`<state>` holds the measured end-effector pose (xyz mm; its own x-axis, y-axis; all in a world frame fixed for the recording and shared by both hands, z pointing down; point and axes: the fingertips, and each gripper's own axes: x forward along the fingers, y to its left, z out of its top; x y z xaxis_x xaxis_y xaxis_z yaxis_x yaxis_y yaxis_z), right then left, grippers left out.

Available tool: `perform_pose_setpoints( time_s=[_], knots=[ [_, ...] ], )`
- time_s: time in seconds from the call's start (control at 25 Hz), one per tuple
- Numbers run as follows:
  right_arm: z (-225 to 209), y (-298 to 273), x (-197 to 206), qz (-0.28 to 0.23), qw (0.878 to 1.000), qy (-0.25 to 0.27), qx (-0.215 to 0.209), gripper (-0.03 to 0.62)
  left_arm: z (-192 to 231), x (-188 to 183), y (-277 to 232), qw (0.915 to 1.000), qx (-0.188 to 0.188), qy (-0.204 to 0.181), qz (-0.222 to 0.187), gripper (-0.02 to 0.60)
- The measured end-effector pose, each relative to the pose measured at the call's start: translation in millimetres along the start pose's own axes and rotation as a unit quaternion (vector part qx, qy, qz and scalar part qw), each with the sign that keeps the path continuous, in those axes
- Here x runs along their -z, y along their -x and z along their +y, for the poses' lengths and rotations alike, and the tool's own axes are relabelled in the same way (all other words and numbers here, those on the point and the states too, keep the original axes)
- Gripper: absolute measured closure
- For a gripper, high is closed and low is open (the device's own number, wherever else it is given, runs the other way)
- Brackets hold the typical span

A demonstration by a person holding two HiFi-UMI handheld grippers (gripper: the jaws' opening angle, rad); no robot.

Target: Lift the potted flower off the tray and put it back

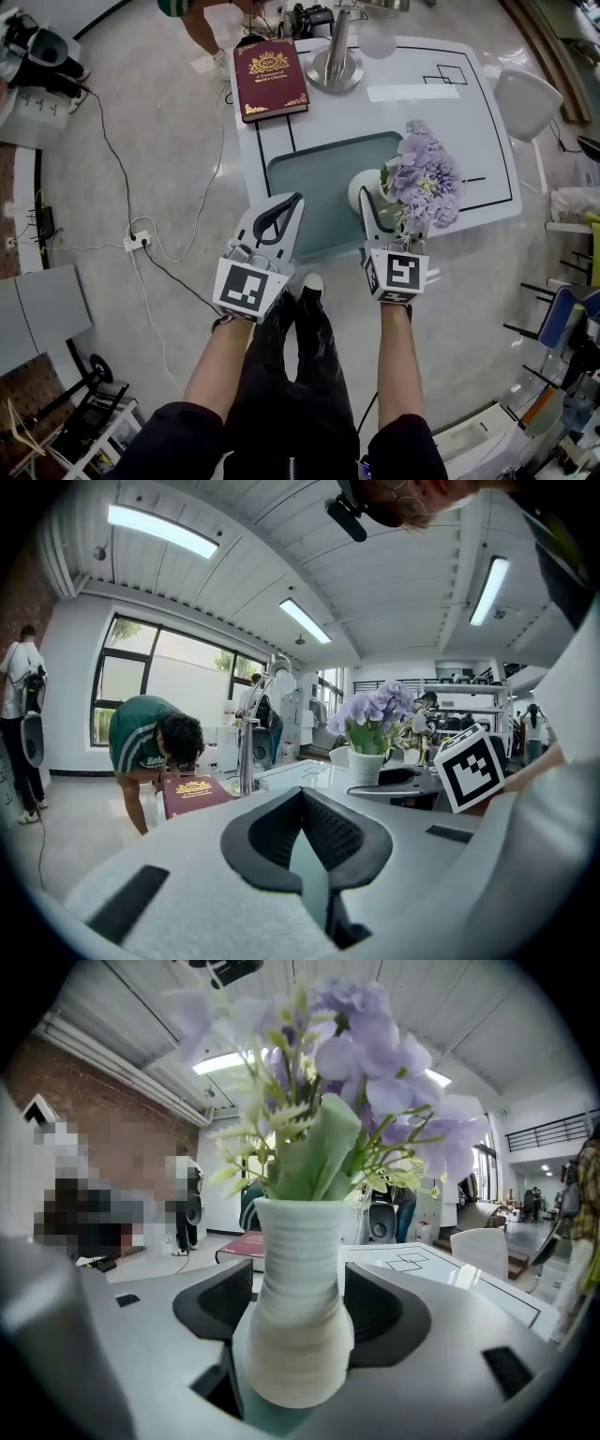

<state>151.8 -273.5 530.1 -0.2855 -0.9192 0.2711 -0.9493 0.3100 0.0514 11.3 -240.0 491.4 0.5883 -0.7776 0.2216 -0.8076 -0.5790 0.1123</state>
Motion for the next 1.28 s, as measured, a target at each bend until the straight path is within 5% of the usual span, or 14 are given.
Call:
perform_pose_setpoints(
  time_s=[0.4,0.64,0.88,1.28],
  knots=[
    [-16,64,-5,-0.007,0.996,-0.033,0.079,0.315,-4,-4,12,0.9994,-0.018,-0.028,-0.009,0.577],
    [-5,114,1,0.013,0.995,-0.048,0.086,0.564,-25,-14,30,0.9993,-0.002,-0.03,-0.021,0.577],
    [33,165,-10,0.008,0.995,-0.049,0.09,0.586,-49,-20,77,0.9984,0.02,-0.039,-0.035,0.577],
    [160,270,-40,0.012,0.992,-0.06,0.111,0.588,-78,-30,233,0.9955,0.047,-0.051,-0.065,0.577]
  ],
)
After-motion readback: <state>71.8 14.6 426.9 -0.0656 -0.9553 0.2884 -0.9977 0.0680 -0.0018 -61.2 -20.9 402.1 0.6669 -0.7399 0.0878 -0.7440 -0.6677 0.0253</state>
